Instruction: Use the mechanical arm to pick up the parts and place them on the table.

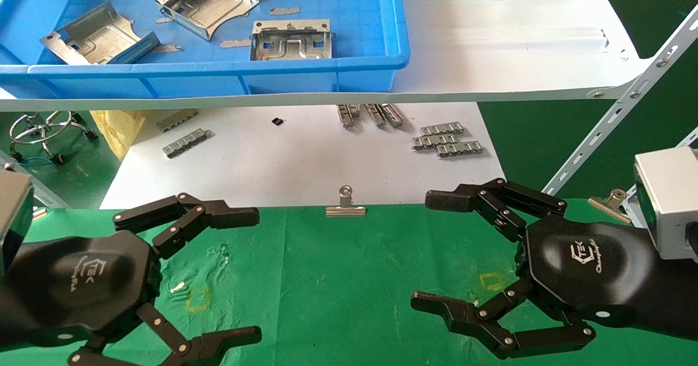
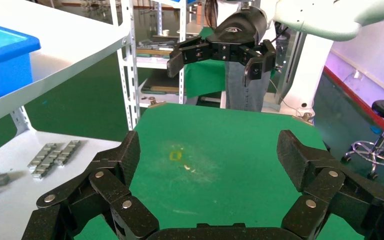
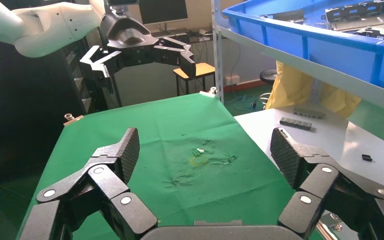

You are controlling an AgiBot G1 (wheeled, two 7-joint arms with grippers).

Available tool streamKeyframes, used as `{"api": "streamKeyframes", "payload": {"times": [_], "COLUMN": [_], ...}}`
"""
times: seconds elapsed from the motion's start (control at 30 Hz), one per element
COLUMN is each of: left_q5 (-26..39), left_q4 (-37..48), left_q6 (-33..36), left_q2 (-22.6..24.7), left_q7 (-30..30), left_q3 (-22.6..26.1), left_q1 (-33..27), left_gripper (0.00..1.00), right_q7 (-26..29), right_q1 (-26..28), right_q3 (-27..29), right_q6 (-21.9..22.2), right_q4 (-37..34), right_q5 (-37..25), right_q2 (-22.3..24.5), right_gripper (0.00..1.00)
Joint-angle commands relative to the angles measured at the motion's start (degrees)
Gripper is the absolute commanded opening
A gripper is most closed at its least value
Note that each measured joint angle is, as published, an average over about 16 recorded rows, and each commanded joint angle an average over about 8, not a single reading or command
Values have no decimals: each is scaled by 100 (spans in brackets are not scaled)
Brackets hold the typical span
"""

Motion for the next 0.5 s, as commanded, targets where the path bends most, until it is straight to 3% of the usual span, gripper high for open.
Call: {"api": "streamKeyframes", "payload": {"times": [0.03,0.5], "left_q5": [0,-1], "left_q4": [0,-2], "left_q6": [0,0], "left_q2": [0,0], "left_q7": [0,-1], "left_q3": [0,0], "left_q1": [0,1], "left_gripper": [100,100], "right_q7": [0,0], "right_q1": [0,0], "right_q3": [0,0], "right_q6": [0,0], "right_q4": [0,0], "right_q5": [0,0], "right_q2": [0,0], "right_gripper": [0,0]}}
